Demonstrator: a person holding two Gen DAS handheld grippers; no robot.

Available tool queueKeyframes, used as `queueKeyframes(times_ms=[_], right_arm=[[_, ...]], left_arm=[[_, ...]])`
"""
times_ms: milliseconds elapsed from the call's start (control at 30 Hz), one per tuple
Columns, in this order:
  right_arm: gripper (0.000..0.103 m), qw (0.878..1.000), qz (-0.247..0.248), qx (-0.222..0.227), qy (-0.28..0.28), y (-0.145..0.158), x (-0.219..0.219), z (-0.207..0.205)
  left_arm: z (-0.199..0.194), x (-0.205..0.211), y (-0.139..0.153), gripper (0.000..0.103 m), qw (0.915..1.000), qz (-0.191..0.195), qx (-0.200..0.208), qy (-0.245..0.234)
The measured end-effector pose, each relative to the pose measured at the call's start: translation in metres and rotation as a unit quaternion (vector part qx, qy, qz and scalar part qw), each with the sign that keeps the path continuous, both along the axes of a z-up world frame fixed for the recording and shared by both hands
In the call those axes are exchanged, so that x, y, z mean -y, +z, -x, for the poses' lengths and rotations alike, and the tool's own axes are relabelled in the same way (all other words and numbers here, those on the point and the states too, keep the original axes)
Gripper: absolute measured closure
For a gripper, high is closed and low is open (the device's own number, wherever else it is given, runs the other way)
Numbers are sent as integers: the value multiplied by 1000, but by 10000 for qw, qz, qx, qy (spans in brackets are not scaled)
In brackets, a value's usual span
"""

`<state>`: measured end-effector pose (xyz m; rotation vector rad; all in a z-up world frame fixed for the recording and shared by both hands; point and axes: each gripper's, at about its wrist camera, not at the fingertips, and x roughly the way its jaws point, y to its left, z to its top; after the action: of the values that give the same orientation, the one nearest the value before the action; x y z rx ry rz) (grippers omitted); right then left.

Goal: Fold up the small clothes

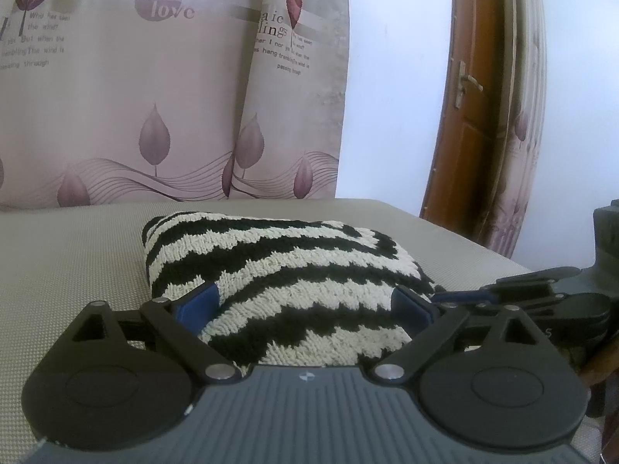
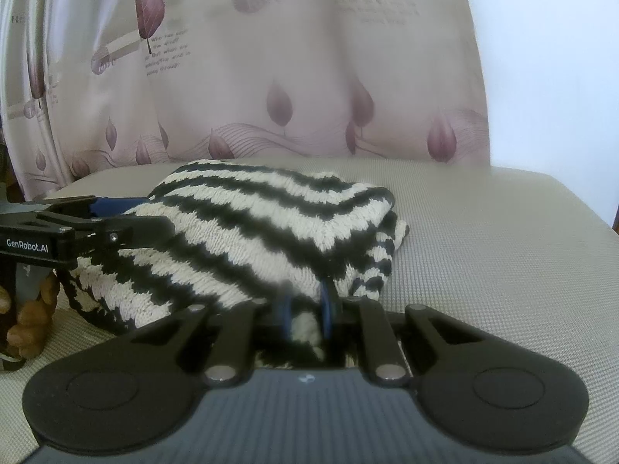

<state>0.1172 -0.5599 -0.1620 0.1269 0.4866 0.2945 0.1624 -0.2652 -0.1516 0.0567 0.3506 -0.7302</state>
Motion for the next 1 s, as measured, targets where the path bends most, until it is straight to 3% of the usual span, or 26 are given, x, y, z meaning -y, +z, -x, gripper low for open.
queueKeyframes(times_ms=[433,533,600,667,733,867,1000], right_arm=[[85,9996,-11,251,-96,3,1,8],[66,9973,-500,456,-279,6,19,15],[48,9942,-983,335,-285,8,38,12],[36,9894,-1433,107,-218,8,56,5],[35,9828,-1828,-239,-128,7,73,-7],[35,9716,-2262,-686,118,2,89,-29],[34,9628,-2465,-1076,272,-10,93,-48]], left_arm=[[8,5,4,3,9994,-212,254,87],[5,-7,15,3,10000,7,18,1],[-1,-23,29,0,9995,270,-154,17],[-17,-42,40,0,9972,571,-478,91],[-40,-56,42,0,9916,833,-990,24],[-87,-68,27,0,9718,935,-2154,-231],[-115,-69,3,0,9495,1111,-2906,-415]])
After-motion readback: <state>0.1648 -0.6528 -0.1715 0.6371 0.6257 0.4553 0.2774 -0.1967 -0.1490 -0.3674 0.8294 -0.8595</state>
